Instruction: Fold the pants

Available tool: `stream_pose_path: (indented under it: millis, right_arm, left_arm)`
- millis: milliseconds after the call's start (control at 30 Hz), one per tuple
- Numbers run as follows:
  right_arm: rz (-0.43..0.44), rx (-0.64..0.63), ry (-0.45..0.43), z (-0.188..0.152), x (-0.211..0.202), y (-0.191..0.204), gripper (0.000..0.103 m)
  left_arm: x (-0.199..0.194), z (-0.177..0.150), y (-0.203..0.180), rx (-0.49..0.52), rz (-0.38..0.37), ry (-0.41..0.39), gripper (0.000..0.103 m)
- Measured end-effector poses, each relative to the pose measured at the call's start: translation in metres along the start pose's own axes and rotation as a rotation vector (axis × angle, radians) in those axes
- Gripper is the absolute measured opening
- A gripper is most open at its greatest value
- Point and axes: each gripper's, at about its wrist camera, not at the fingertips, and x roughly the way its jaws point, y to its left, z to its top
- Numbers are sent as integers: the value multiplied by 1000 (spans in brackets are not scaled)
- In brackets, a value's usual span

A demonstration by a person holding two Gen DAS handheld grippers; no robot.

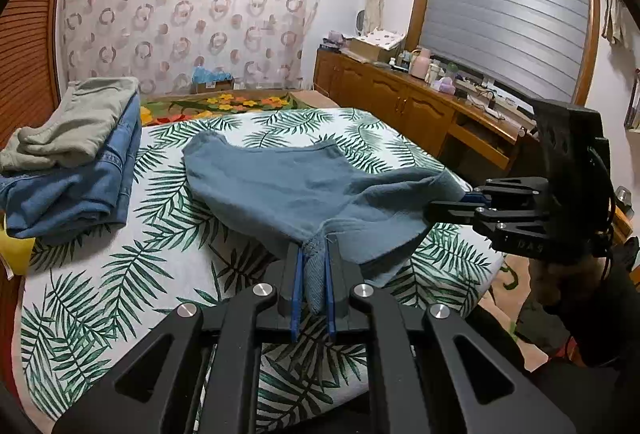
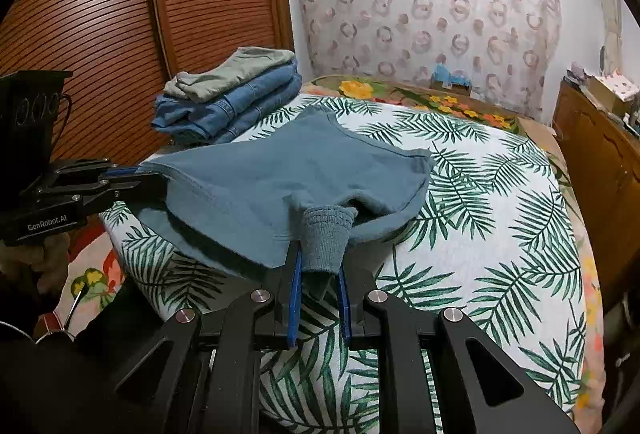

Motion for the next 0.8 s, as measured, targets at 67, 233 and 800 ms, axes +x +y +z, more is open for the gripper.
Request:
stream_pose_path:
  millis: [67, 233, 800]
  right_arm:
    - [2, -2, -9, 0, -4, 1, 15]
    - [7, -9, -29, 0, -15, 3, 16]
    - [18, -40, -95, -4, -56, 10, 16]
  left_arm:
    - [-4, 1, -2, 6, 0, -8, 10]
    - [-13, 6, -6, 15, -7, -32, 10]
    - [-38, 20, -18, 49, -22, -93, 10]
